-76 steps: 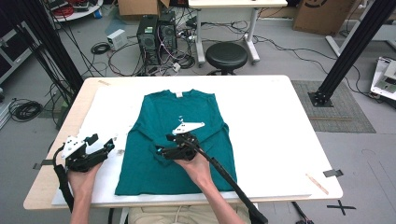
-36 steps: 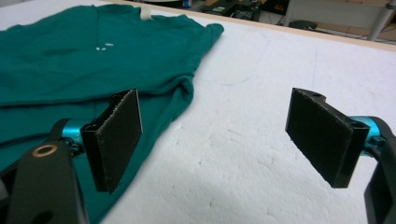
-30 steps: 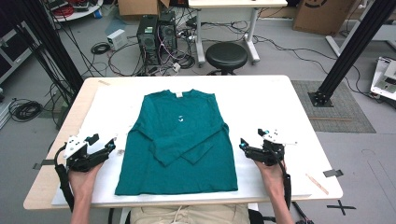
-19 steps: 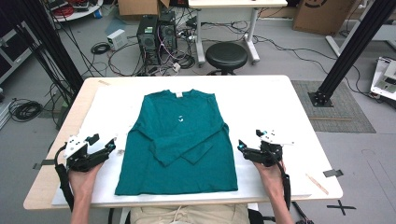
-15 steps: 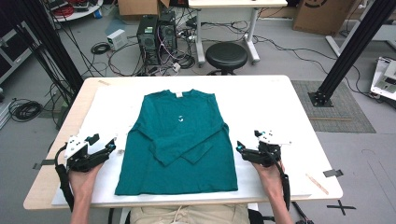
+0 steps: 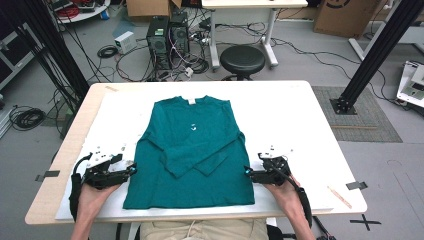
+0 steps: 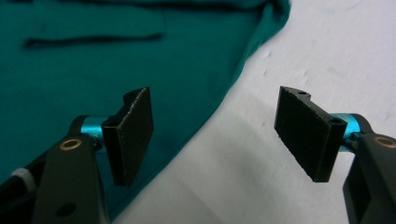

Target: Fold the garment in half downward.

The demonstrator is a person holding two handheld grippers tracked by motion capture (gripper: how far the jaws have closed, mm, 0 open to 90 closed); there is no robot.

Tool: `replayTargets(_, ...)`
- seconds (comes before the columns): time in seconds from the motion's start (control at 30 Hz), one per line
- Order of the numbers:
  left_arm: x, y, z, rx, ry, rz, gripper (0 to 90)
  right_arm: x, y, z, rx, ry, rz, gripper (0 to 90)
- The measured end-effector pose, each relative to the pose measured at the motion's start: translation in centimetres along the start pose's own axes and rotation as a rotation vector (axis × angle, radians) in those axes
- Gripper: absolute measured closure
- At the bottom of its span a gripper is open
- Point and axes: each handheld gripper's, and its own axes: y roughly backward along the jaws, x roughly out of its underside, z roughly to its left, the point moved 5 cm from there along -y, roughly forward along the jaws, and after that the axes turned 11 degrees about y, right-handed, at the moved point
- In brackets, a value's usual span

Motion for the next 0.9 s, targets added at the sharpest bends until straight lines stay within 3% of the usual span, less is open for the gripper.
replayTargets(0.23,1.0,0.2,-0.3,0.005,-0.004,0.086,37.1,0.0,-0.9,0.8,-0.009,-0.009,0.040,34.3)
replayTargets(0.37,1.2,0.1,-0.5,-0.012,-0.006,0.086,37.9,-0.4,-1.3,0.7,-0.005,-0.037,0.056,35.2)
replayTargets(0.47,1.3,0.1,-0.9,-0.016,-0.027,0.082,41.0,-0.7,-1.5,0.8,0.008,-0.051,0.058,41.1)
replayTargets(0.53,1.2,0.1,-1.1,0.005,-0.028,0.081,48.0,-0.8,-1.6,0.7,0.016,-0.066,0.056,48.4)
replayTargets(0.6,1.2,0.0,-1.2,0.014,-0.035,0.078,55.4,-0.9,-1.5,0.7,0.006,-0.070,0.047,61.9)
replayTargets(0.73,1.3,0.1,-1.4,0.064,-0.014,0.084,74.8,-0.8,-1.4,0.9,-0.051,-0.089,0.030,86.0)
replayTargets(0.77,1.3,0.1,-1.6,0.088,-0.006,0.085,82.3,-0.8,-1.3,0.9,-0.066,-0.100,0.025,87.2)
replayTargets(0.8,1.4,0.2,-1.8,0.082,-0.025,0.081,85.5,-0.7,-1.3,0.8,-0.073,-0.115,0.023,88.1)
replayTargets(0.9,1.6,0.5,-2.5,0.102,-0.052,0.084,86.7,-0.3,-0.7,0.7,-0.109,-0.145,0.032,89.1)
